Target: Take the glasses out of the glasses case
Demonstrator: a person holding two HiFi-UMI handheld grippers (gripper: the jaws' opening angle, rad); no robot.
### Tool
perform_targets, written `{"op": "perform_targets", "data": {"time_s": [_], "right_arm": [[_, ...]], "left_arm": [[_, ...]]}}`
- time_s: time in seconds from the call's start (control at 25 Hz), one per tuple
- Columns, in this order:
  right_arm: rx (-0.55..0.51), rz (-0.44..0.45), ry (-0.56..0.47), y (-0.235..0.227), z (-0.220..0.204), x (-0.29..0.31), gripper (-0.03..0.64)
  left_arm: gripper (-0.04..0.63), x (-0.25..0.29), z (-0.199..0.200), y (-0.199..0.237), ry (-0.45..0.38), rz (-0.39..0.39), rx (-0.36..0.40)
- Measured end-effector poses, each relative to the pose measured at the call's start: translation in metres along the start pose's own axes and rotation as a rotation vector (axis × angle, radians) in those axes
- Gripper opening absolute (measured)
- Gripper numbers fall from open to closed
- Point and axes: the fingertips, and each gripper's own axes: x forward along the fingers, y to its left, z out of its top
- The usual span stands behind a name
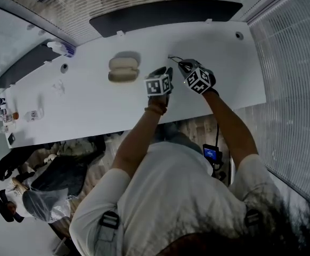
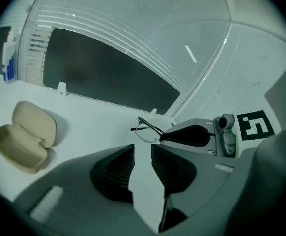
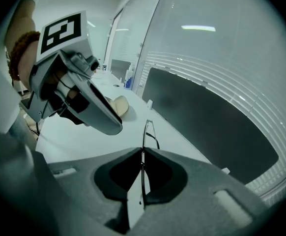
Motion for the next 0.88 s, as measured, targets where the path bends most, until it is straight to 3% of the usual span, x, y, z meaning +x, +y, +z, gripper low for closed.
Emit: {"op": "perform_targets", "data": {"time_s": [0.88], "right_arm": [[0.016, 0.057, 0.014, 0.015, -0.02, 0.022, 0.017]], "left_arm": [[0.114, 0.019, -0.023, 0.018, 0.055, 0.026, -0.034]]}}
